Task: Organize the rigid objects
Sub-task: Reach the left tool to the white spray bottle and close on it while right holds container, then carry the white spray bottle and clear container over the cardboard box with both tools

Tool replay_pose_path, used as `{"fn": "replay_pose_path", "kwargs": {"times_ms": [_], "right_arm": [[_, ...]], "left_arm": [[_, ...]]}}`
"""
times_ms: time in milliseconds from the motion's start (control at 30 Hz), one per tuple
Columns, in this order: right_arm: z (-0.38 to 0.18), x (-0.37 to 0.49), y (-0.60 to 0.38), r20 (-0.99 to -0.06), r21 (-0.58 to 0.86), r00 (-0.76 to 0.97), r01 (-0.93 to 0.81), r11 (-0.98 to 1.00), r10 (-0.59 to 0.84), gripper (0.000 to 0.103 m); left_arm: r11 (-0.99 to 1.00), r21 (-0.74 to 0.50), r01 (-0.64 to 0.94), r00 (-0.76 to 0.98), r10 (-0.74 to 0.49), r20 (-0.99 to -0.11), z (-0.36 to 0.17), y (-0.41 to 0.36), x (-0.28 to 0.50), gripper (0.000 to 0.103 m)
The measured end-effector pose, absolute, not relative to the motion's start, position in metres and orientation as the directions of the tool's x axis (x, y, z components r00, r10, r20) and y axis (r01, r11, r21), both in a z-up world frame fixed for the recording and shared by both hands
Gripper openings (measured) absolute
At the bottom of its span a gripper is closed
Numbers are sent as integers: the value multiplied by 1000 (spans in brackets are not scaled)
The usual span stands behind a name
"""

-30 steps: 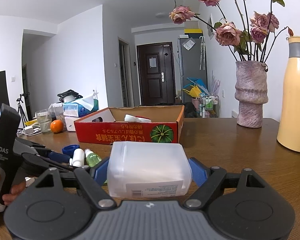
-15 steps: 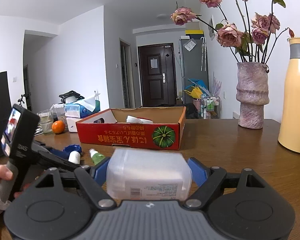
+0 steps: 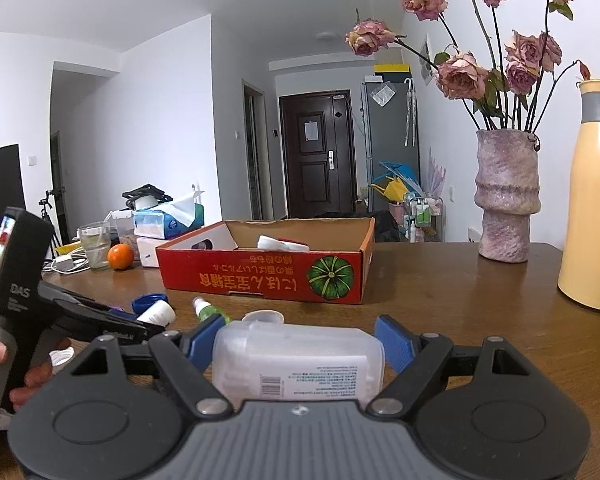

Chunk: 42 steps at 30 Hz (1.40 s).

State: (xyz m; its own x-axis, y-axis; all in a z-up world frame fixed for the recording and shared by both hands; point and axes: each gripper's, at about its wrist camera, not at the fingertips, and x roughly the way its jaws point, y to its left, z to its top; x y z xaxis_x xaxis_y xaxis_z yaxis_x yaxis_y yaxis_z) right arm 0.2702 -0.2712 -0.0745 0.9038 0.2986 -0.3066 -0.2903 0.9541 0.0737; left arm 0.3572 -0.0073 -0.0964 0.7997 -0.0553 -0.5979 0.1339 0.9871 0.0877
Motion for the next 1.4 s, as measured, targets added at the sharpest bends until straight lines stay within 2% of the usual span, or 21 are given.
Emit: {"fn": "replay_pose_path", "kwargs": {"times_ms": [467,800,1400], "right_arm": [[-58,272,-265,-260,75,923,-274,959,284,81],[-33,289,-255,-194,69,939,-276,959,284,81],[-26,369,-234,-185,128,941,-264,956,285,81]], "left_arm": [[998,16,64,859,-48,-511,-55,-14,336,29],[999,-43,22,904,-38,-426,-18,-24,342,29],[993,-109,-55,919,8,-395,1,-16,408,29]]}}
